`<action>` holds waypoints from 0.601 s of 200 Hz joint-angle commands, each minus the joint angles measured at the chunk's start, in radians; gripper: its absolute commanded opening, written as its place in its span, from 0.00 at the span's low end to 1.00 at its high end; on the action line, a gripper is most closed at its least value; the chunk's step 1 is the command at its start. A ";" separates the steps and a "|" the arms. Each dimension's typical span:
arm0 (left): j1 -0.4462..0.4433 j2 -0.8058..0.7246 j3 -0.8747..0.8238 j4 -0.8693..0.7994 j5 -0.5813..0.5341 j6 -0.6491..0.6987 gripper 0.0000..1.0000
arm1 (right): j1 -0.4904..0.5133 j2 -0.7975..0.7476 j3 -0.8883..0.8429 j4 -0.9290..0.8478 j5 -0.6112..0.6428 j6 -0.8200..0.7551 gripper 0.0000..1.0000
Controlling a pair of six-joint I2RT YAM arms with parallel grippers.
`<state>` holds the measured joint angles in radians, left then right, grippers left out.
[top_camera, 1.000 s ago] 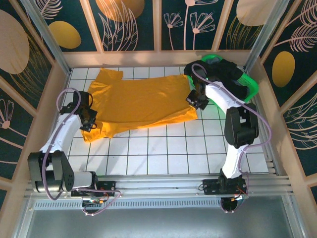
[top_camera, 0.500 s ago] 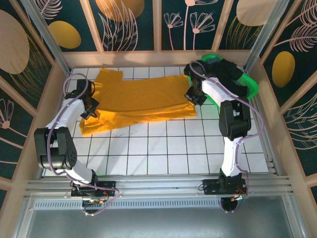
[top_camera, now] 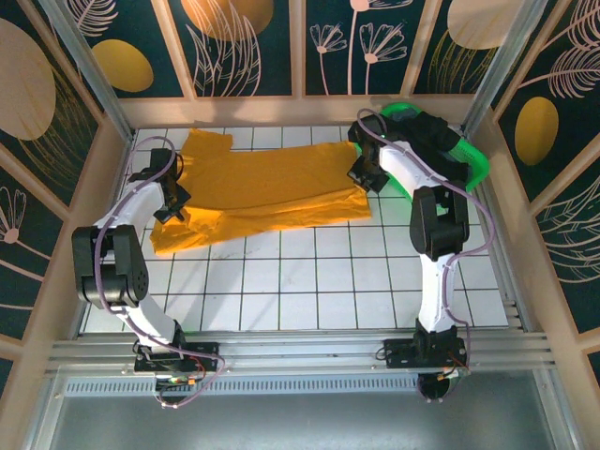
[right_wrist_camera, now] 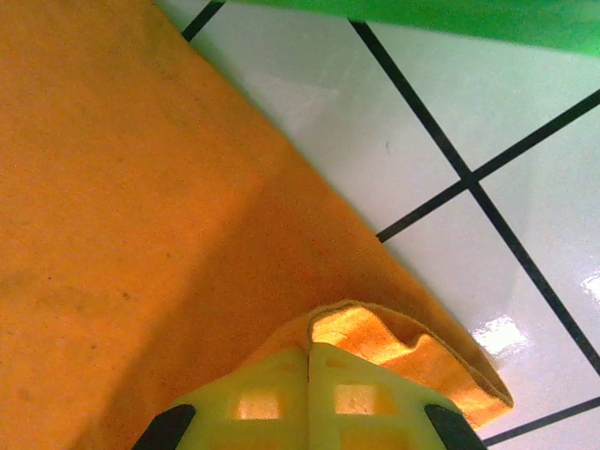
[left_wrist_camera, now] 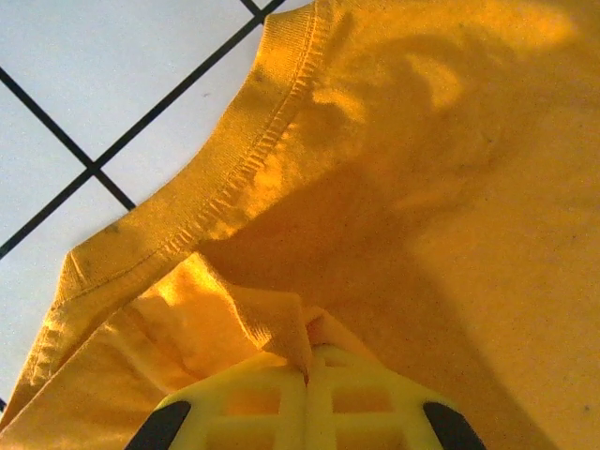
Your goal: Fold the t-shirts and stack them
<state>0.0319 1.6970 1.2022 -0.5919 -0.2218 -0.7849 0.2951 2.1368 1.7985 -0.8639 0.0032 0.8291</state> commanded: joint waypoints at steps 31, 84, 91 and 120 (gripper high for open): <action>0.003 0.064 0.111 -0.007 -0.039 0.108 0.59 | -0.012 0.042 0.088 -0.019 0.050 -0.042 0.38; 0.012 -0.075 0.043 -0.095 -0.126 0.060 0.66 | -0.010 -0.150 -0.066 0.043 0.118 -0.131 0.52; 0.015 -0.106 0.002 -0.099 -0.129 0.035 0.64 | -0.010 -0.198 -0.142 0.082 0.104 -0.144 0.52; 0.050 -0.226 -0.170 -0.094 -0.106 -0.036 0.52 | -0.012 -0.383 -0.476 0.261 0.019 -0.179 0.50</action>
<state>0.0483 1.5539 1.1435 -0.6319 -0.3119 -0.7547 0.2893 1.9007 1.5299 -0.7341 0.0734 0.7071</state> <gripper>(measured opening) 0.558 0.509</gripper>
